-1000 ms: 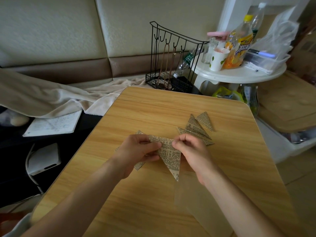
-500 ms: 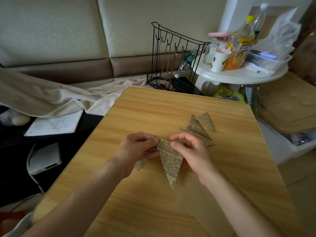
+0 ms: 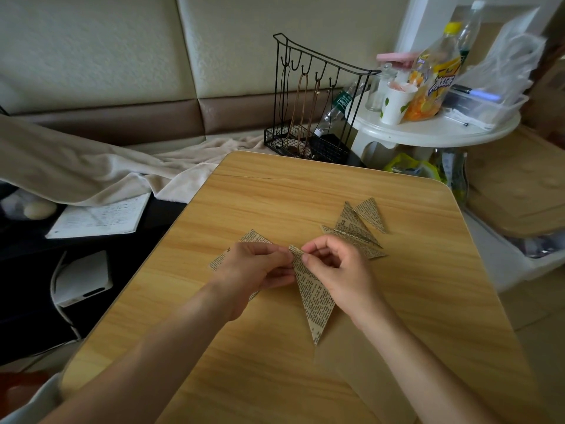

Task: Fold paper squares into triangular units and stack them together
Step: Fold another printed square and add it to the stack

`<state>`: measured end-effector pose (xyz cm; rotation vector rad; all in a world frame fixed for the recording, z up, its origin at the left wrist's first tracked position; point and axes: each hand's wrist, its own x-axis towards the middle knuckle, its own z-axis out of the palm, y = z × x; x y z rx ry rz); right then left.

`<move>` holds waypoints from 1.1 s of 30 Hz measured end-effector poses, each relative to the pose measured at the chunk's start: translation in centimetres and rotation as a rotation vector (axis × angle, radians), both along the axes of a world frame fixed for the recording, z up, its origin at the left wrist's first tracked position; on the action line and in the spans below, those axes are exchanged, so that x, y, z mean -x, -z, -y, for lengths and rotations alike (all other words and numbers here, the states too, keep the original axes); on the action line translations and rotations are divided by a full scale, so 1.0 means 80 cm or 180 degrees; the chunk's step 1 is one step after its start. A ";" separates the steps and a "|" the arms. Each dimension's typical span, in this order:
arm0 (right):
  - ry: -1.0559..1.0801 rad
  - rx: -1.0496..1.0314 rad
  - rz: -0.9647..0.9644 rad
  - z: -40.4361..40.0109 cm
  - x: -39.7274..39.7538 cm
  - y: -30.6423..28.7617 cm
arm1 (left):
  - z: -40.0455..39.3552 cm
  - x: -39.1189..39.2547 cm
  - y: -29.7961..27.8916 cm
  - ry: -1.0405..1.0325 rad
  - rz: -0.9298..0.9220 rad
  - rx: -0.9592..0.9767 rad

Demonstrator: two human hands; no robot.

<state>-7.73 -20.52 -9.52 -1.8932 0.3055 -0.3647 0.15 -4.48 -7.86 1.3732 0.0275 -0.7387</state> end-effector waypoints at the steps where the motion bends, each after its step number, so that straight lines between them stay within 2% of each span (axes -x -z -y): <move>1: -0.0003 0.0044 0.0025 0.000 -0.001 0.001 | 0.001 0.001 0.000 -0.0002 -0.0026 0.0005; 5: -0.0050 0.0279 0.0211 -0.001 0.000 0.003 | 0.002 0.002 0.000 -0.0031 -0.0082 0.0053; 10: -0.0106 0.1059 0.0639 -0.002 0.004 0.000 | 0.001 -0.001 0.002 -0.0099 -0.0069 0.0061; 13: -0.0163 0.1339 0.0692 -0.002 0.005 -0.002 | 0.000 -0.001 0.002 -0.0114 -0.0092 0.0092; 24: -0.0171 0.1680 0.0824 -0.004 0.006 -0.003 | 0.000 0.000 0.001 0.0001 -0.0019 0.0160; 27: -0.0213 0.1410 0.0788 -0.004 0.006 -0.002 | 0.000 -0.002 0.002 -0.0110 0.0019 0.0036; 31: 0.0023 -0.0022 -0.0029 -0.003 0.002 -0.004 | 0.000 -0.004 0.003 -0.0083 0.0150 -0.0113; 33: 0.0054 -0.0527 -0.0335 0.000 0.002 -0.007 | 0.000 -0.003 0.003 0.0007 0.0211 -0.0122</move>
